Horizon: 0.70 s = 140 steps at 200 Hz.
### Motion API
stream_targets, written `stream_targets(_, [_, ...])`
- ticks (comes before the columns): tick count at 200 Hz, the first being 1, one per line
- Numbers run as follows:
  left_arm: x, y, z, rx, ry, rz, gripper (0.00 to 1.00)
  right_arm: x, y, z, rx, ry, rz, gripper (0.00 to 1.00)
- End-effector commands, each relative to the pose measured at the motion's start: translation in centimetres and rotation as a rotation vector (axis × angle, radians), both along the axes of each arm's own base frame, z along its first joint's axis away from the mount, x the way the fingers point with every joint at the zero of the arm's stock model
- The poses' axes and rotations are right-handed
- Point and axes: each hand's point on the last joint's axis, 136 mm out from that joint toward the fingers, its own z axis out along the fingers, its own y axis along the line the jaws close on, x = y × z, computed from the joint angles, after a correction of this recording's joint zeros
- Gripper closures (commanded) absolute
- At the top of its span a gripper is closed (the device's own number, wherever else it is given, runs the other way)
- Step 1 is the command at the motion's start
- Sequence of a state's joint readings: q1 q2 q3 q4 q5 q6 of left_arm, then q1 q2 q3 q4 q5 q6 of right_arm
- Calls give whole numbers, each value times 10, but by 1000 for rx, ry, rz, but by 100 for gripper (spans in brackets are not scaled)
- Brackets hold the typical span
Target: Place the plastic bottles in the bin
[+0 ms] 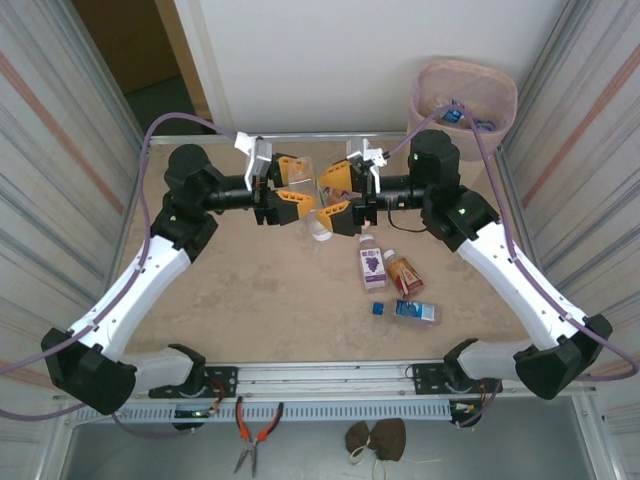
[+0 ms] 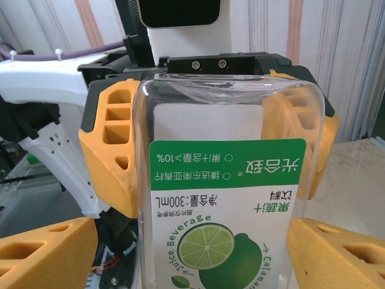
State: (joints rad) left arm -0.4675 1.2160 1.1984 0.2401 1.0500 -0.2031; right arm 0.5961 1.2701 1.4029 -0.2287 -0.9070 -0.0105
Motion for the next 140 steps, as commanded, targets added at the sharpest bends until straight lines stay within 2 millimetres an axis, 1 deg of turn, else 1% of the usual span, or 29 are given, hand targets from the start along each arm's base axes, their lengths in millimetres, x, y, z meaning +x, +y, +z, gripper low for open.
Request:
stream_targets(1, [-30,4,34,-55,-148,-53,52,3,6,-7,-25,-10,-28,15])
stream_targets(20, [-33,5,36,-57,-155,-59,52,8,3,-7,-26,-23,-65,14])
stream_targets(64, [-40,6,40,-67,-172,-73,53,2,5,-12,-33,-4,-23,12])
stream_targets(79, [-42,6,41,-70,-178,-74,53,-5,5,-11,-27,1,16,13])
stream_targets(99, [-43,6,42,-71,-180,-77,53,-22,5,-7,-8,9,111,16])
stream_targets(113, [-44,6,43,-73,-183,-79,53,-30,5,-4,1,19,158,18])
stream_targets(124, [-44,6,44,-73,-183,-79,53,-33,5,-2,5,19,171,20])
stream_targets(140, [-46,6,45,-76,-187,-81,53,-31,5,-2,4,19,162,23])
